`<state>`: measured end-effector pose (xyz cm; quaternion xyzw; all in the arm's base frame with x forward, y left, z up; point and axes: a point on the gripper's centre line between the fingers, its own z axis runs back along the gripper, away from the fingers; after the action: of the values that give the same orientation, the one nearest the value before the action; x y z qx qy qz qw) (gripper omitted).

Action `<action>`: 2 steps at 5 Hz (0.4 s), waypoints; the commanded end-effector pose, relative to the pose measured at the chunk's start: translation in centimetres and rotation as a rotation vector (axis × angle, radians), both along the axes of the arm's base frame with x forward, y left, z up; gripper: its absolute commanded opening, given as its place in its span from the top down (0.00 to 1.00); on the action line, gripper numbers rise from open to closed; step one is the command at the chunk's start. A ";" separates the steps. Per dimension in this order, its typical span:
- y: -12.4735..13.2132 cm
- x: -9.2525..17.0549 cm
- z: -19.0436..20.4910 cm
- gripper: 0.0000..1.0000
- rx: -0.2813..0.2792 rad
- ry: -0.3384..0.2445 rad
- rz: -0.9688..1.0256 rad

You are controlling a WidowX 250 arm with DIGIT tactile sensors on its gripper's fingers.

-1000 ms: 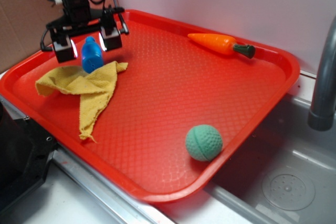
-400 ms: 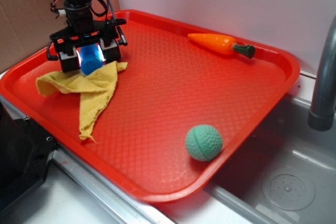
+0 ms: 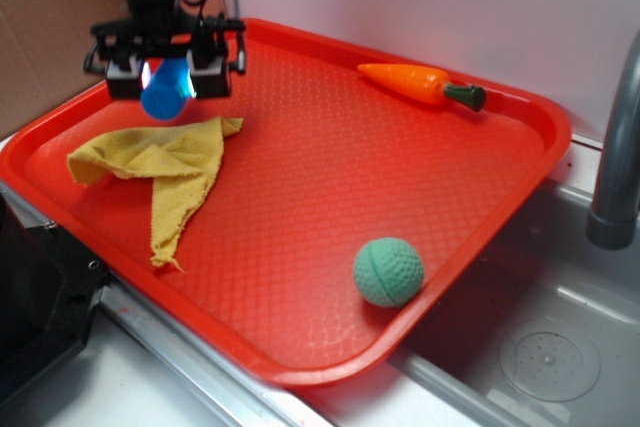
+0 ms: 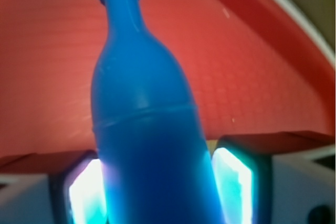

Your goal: Grab the blue bottle.

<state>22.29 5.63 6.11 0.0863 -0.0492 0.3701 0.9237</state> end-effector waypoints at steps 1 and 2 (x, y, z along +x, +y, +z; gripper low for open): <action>-3.2 0.1 7.0 1.00 -0.048 -0.010 -0.397; -5.2 -1.4 9.4 1.00 -0.090 -0.003 -0.588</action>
<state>20.45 -0.47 14.22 0.0291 -0.0308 0.0885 0.9952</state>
